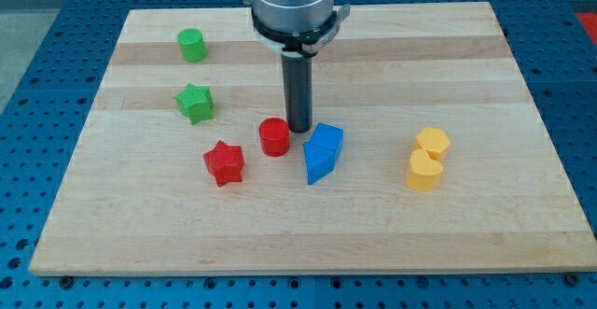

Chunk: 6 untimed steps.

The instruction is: Push the red circle into the red star

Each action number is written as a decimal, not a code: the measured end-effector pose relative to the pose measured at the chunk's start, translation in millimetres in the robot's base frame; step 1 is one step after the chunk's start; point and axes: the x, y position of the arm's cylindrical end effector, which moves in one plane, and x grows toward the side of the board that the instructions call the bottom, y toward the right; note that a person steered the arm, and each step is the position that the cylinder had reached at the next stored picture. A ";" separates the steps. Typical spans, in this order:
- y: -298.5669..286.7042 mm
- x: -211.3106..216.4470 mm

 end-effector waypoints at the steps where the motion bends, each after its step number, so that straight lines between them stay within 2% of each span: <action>1: -5.7 -6.3; 3: -47.9 55.0; 4: -53.3 72.5; 6: -53.3 67.3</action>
